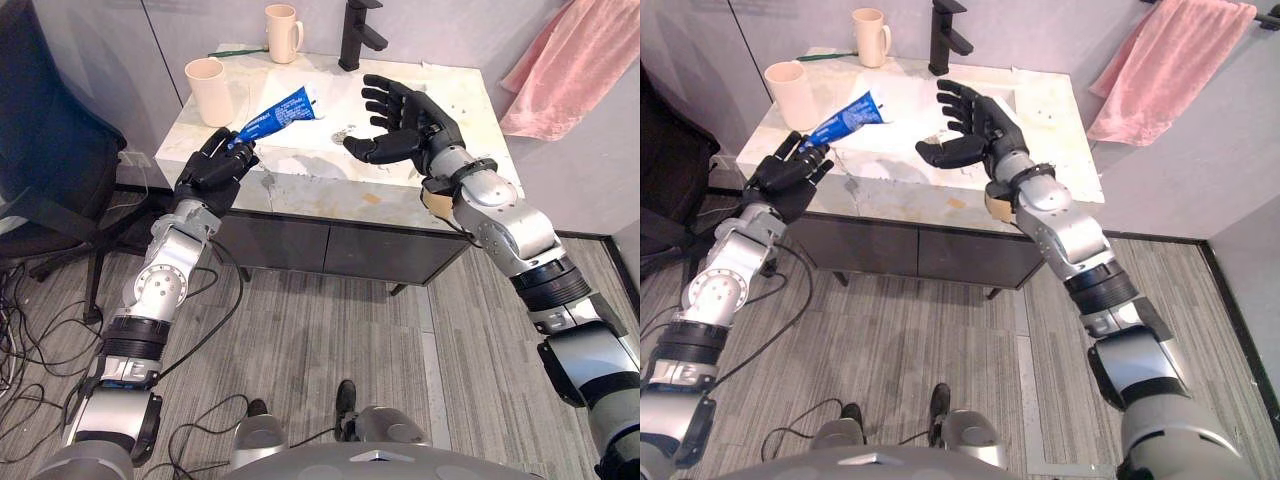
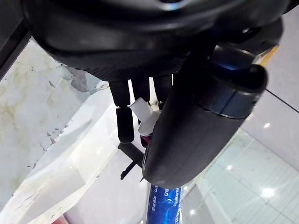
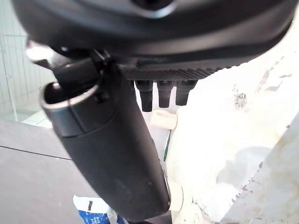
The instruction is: Organize the bathroom.
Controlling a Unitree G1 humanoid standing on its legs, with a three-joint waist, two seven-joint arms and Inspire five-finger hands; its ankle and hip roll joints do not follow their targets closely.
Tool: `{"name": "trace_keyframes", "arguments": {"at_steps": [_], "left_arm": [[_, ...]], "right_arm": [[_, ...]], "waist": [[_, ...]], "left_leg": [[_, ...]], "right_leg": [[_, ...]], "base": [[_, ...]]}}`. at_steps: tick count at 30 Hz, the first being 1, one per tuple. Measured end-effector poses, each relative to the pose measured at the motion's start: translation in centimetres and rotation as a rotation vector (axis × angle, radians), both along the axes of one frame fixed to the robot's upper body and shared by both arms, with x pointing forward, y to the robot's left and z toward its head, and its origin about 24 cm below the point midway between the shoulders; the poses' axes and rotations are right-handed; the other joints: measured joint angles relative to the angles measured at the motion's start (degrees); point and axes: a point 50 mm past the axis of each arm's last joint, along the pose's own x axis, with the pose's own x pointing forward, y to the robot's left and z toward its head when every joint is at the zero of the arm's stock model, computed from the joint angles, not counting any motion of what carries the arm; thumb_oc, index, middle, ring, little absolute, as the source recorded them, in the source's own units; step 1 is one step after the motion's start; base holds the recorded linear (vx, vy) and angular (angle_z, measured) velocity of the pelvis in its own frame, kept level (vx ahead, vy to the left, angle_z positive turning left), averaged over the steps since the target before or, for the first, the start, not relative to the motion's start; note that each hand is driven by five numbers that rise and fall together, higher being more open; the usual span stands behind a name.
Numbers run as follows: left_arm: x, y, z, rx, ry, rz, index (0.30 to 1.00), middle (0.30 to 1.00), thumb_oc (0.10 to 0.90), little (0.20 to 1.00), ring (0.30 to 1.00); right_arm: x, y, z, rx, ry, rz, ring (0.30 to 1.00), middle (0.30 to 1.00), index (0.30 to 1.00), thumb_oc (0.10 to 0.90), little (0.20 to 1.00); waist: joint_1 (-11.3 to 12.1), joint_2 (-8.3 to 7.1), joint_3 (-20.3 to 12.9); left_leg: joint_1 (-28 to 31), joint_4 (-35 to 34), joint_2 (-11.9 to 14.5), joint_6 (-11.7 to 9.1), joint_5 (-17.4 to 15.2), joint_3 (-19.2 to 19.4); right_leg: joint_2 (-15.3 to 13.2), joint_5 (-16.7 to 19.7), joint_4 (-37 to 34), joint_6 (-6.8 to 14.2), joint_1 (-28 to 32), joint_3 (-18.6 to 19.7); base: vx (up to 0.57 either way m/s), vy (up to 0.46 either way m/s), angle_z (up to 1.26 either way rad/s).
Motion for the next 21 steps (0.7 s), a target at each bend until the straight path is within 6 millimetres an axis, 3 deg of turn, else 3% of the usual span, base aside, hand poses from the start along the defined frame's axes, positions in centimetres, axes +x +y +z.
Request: {"name": "trace_keyframes", "arguments": {"at_steps": [7,13,21], "left_arm": [[0.1,-0.6,-0.3,-0.024,0.006,-0.007,0.300,0.300,0.400,0.300,0.300],[0.1,-0.5,-0.3,-0.024,0.016,0.004,0.300,0.300,0.400,0.300,0.300],[0.1,-0.5,-0.4,-0.025,0.025,0.012,0.300,0.300,0.400,0.300,0.300]], "right_arm": [[-0.1,2.1,-0.9,0.105,0.076,0.043,0.900,0.900,0.900,0.800,0.900],[-0.1,2.3,-0.9,0.132,0.089,0.038,0.900,0.900,0.900,0.800,0.900],[0.1,3.3,1.1,0.143,0.045,0.072,0.900,0.900,0.900,0.800,0.900]], "waist": [[-0.02,0.01,0.00],[0.12,0.01,0.00],[0.07,0.01,-0.01]], "left_leg": [[0.02,0.04,0.05,-0.10,0.25,-0.14],[0.06,0.04,0.05,-0.03,0.34,-0.20],[0.71,-0.12,0.06,-0.02,0.38,-0.12]], "right_leg": [[0.05,0.00,0.01,0.00,0.08,-0.05],[0.05,0.01,0.01,0.01,0.14,-0.06],[0.09,0.02,0.01,0.01,0.50,-0.04]], "base": [[0.00,0.000,0.00],[0.00,0.000,0.00],[0.00,0.000,0.00]]}}
